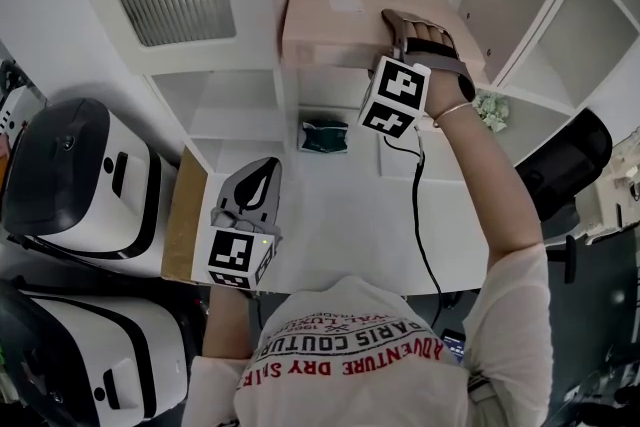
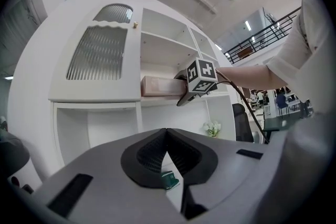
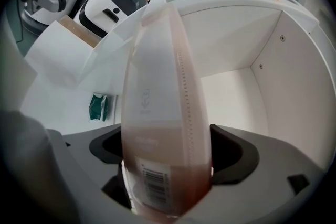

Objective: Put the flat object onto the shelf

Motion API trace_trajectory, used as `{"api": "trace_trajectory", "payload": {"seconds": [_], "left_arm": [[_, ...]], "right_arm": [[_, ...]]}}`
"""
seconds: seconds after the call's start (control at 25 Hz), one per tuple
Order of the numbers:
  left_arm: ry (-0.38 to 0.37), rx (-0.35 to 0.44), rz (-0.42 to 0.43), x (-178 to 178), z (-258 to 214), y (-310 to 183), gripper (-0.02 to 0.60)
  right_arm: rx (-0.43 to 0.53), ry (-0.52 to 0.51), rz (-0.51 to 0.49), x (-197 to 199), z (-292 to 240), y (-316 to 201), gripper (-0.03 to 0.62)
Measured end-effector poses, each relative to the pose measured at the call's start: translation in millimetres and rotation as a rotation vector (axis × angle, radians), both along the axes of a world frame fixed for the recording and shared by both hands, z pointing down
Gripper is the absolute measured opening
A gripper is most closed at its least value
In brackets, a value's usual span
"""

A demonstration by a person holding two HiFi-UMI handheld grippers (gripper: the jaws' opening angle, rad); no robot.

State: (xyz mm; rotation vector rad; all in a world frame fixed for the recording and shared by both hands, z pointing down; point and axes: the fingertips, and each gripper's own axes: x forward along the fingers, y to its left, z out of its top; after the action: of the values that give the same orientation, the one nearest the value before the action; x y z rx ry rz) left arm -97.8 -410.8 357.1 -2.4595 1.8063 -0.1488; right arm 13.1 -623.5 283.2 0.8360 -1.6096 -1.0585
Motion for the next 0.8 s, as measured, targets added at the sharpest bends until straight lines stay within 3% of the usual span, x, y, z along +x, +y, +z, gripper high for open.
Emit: {"api": "trace_trajectory", "payload": {"seconds": [0.52,0.8], "left_arm": [[0.007,0.014,-0.013,-2,-4,-8,0.014],[0.01,0.044,-0.018,-5,-15,-2,0.014]], "right_arm": [[0.0,0.029,-0.001,-7,4,-12,0.489],[0.04,0.008,-0.059,-9,-2,0,0.488]]}}
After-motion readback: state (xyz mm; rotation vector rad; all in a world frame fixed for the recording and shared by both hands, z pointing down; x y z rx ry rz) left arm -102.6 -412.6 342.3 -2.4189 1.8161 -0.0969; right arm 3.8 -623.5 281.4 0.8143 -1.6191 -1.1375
